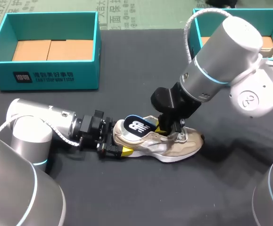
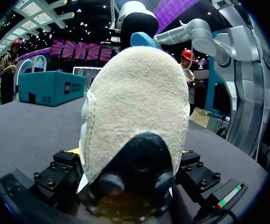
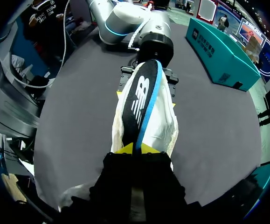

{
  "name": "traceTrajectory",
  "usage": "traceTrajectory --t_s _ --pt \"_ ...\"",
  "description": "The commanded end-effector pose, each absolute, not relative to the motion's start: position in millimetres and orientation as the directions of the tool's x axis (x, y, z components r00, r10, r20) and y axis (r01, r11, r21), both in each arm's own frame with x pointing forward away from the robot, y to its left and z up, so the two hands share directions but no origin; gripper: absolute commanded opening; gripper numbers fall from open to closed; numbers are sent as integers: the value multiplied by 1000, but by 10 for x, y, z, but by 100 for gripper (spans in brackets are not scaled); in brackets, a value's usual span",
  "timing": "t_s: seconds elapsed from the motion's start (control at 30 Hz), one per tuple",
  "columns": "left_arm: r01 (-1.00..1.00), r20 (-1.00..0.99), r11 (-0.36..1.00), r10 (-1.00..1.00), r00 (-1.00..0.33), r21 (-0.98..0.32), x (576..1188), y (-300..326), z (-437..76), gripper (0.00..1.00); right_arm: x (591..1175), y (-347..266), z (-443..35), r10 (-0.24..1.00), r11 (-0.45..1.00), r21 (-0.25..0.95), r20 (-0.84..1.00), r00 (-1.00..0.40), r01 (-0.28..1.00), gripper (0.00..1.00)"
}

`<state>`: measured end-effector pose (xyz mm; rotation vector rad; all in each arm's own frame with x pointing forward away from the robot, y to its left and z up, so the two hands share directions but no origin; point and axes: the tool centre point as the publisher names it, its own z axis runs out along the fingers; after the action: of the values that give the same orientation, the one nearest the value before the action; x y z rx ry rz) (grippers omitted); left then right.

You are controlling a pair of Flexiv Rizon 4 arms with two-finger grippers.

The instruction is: Take the shoe out of the shoebox, open the shoe tongue, remove and reinsert the insole, then place the shoe into the shoebox

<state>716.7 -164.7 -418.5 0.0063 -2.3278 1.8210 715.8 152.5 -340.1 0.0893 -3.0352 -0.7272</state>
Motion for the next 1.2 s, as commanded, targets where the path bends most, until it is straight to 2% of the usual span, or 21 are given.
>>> traceTrajectory --t_s 0.03,0.6,1.0,1.2 --pt "-118 149 248 110 -983 -961 7179 -1639 -4227 0 7250 1591 -3388 -101 885 457 17 -995 -82 0" --pt "-118 149 248 110 -983 -961 7179 -1639 -4227 0 7339 1906 -3263 -300 859 454 70 -951 -237 0" --pt "-118 149 248 110 -983 -961 7179 -1639 -4227 0 7392 2024 -3284 -343 848 462 108 -933 -258 0" --pt "-118 149 248 110 -983 -961 7179 -1639 -4227 0 7397 2033 -3288 -305 855 473 126 -944 -213 0"
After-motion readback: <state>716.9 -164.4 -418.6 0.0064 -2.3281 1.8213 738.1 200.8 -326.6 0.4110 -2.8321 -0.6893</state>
